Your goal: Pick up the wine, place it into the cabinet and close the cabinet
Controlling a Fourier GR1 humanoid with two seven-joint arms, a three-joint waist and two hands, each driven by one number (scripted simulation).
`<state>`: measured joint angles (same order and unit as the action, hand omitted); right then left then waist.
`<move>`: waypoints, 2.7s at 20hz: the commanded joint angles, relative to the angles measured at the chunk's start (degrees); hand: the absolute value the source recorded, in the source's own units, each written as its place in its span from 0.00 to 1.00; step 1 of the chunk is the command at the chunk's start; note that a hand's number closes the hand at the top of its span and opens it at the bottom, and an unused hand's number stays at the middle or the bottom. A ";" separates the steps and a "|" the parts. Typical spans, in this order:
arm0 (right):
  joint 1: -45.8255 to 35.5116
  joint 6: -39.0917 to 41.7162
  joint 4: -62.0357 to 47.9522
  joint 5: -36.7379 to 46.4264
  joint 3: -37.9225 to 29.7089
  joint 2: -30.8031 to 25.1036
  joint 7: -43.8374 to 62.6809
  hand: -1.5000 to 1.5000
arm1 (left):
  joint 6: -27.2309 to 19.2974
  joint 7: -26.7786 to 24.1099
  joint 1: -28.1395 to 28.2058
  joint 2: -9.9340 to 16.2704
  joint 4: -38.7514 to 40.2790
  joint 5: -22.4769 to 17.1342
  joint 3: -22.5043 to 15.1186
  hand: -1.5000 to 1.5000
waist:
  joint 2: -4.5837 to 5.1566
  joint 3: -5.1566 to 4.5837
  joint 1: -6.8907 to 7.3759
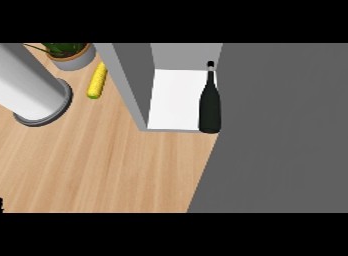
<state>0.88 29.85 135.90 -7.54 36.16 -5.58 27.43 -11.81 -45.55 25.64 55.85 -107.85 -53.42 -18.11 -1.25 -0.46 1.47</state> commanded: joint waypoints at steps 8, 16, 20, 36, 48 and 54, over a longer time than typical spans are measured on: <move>-4.90 -10.44 -6.62 2.72 11.35 5.18 -0.66 1.00 | 5.08 -0.18 0.85 1.53 1.56 -2.01 2.30 1.00 | 0.67 -0.25 1.63; -6.42 -12.19 -9.06 0.02 7.35 5.13 -2.16 1.00 | 6.73 -0.10 0.50 2.71 0.96 -2.30 3.53 1.00 | 1.36 -0.28 3.32; -6.95 -12.41 -9.38 -1.10 5.28 5.13 -2.96 1.00 | 7.91 -0.10 0.44 2.85 1.49 -1.63 2.82 1.00 | 1.75 -0.46 3.79; -14.50 -8.97 -14.30 1.07 -6.28 5.19 -3.31 1.00 | 10.12 0.40 -1.74 3.17 1.50 -1.76 3.08 1.00 | 3.46 -0.63 7.38; -39.66 -19.62 -34.92 6.46 -15.22 5.52 -2.78 1.00 | 11.27 1.70 -4.60 2.91 0.30 -0.98 1.54 1.00 | 4.24 -0.29 11.09; -51.38 -23.76 -47.43 8.41 -19.49 5.55 -2.30 1.00 | 11.88 1.76 -6.29 2.59 1.41 -1.02 1.94 1.00 | 5.01 -0.28 12.27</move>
<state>-42.02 8.72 96.77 -0.43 19.35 -0.69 25.54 -0.14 -43.90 20.44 58.67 -107.03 -54.50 -16.35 3.20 -0.45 12.85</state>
